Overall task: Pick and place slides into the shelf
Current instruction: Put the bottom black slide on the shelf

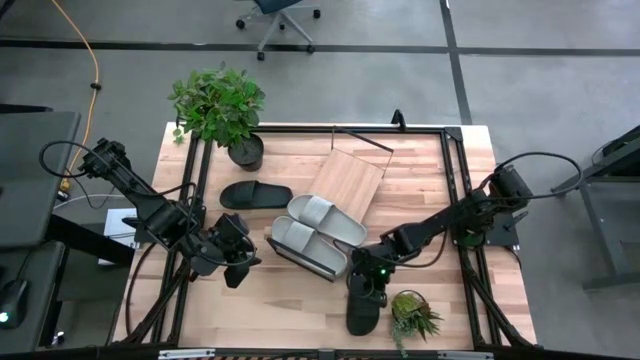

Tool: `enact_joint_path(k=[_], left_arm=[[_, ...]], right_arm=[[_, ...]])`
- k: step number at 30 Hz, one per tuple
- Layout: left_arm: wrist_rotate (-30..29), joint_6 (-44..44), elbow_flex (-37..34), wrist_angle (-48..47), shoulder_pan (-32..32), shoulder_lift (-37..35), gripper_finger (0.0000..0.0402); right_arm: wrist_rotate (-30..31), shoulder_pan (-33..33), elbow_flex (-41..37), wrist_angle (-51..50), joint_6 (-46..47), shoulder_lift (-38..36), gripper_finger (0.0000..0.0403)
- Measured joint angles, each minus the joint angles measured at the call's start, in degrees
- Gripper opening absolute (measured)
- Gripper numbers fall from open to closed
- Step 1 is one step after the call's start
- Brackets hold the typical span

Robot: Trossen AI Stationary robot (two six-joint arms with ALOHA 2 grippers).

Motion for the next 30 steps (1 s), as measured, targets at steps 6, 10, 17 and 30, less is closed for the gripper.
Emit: enact_joint_path(k=[6,10,17,30], left_arm=[[0.0,0.1,0.0,0.0,0.0,0.0,0.0179],[0.0,0.1,0.0,-0.1,0.0,0.0,0.0179],[0.0,0.1,0.0,-1.1,0.0,0.0,0.0179],[0.0,0.5,0.0,-1.7,0.0,0.0,0.0179]], right_arm=[[-0.3,0.0,0.0,0.3,0.3,0.0,0.0005],[-0.2,0.0,0.0,0.3,0.6,0.0,0.0006],[-0.9,0.0,0.0,0.3,2.7,-0.4,0.0002],[-0.8,0.1,0.0,-1.1,8.6,-8.4,0.0000]])
